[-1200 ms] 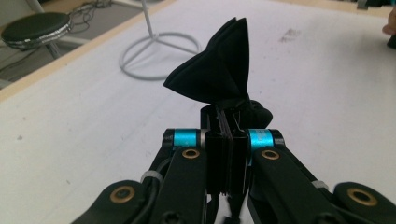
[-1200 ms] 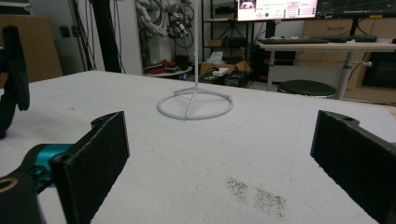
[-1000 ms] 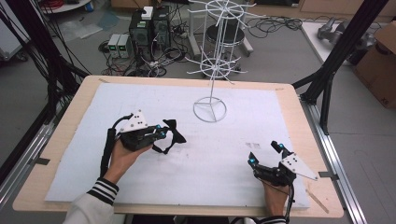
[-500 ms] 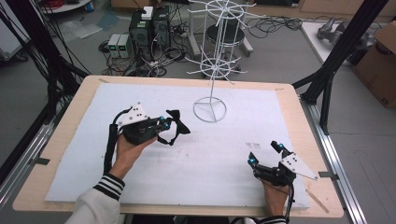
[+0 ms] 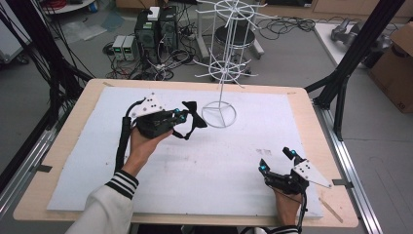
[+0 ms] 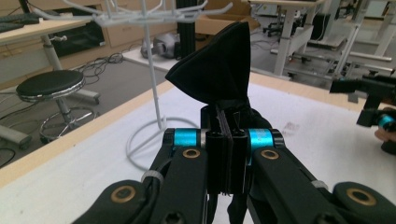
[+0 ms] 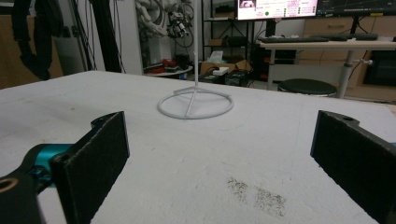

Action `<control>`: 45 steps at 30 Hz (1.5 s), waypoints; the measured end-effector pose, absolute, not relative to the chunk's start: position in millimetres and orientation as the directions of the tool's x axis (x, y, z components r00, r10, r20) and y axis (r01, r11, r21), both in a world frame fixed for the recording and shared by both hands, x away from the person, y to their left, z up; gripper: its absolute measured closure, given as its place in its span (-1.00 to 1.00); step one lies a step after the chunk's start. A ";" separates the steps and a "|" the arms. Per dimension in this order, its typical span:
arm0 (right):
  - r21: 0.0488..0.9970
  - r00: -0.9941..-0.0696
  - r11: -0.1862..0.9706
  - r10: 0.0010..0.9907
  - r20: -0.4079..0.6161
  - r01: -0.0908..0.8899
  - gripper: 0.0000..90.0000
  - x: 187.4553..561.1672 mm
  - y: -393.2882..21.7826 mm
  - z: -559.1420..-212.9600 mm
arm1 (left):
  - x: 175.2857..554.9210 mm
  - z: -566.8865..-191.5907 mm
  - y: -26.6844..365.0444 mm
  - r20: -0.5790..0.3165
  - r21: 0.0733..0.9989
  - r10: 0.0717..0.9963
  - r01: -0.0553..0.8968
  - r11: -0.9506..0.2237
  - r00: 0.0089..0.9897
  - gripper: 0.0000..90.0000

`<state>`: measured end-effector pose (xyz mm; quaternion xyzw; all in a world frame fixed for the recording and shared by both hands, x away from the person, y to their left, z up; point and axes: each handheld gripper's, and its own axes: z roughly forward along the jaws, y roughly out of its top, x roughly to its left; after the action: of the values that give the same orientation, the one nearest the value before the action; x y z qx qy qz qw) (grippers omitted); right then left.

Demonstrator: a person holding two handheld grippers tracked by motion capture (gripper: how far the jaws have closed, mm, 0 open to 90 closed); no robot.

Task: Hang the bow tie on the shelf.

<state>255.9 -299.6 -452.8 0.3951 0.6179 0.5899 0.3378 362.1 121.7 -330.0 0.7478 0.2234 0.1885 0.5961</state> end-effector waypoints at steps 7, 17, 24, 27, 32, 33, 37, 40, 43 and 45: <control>0.996 -0.461 -0.013 0.886 0.055 0.092 -0.93 256.2 -300.2 -452.7 | 375.9 -311.3 108.2 0.034 0.976 0.551 0.091 -0.198 0.834 0.98; 0.995 -0.462 -0.014 0.885 0.058 0.098 -0.93 256.4 -300.5 -452.7 | 390.1 -296.3 86.1 0.061 0.977 0.529 0.059 -0.207 0.847 0.98; 0.996 -0.462 -0.016 0.885 0.056 0.091 -0.93 256.8 -300.9 -452.8 | 398.6 -285.7 70.3 0.085 0.975 0.518 0.037 -0.220 0.851 0.98; 0.996 -0.461 -0.016 0.886 0.056 0.091 -0.93 256.8 -301.1 -452.8 | 401.9 -281.7 64.7 0.090 0.975 0.519 0.030 -0.219 0.850 0.98; 0.996 -0.461 -0.023 0.885 0.062 0.091 -0.93 256.7 -301.0 -452.9 | 411.2 -277.4 58.7 0.083 0.977 0.529 0.037 -0.212 0.845 0.98; 0.996 -0.462 -0.022 0.885 0.062 0.090 -0.93 256.7 -301.1 -452.9 | 412.8 -276.5 57.5 0.083 0.976 0.533 0.040 -0.214 0.842 0.98; 0.996 -0.462 -0.023 0.885 0.062 0.090 -0.93 256.5 -301.3 -452.9 | 418.7 -274.0 51.7 0.087 0.975 0.538 0.038 -0.217 0.839 0.98; 0.995 -0.462 -0.026 0.884 0.066 0.091 -0.93 256.5 -301.4 -453.0 | 422.8 -271.7 47.5 0.089 0.975 0.540 0.039 -0.220 0.837 0.98; 0.995 -0.463 -0.029 0.884 0.069 0.093 -0.93 256.4 -301.5 -452.9 | 425.8 -270.5 43.8 0.086 0.975 0.542 0.040 -0.217 0.836 0.98; 0.995 -0.463 -0.031 0.884 0.071 0.095 -0.93 256.4 -301.8 -453.0 | 428.5 -270.9 41.5 0.096 0.971 0.542 0.041 -0.235 0.835 0.98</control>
<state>256.4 -301.8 -453.0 0.3992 0.6127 0.5966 0.3307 428.5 41.5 -270.9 0.7564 0.1925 0.2132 0.5876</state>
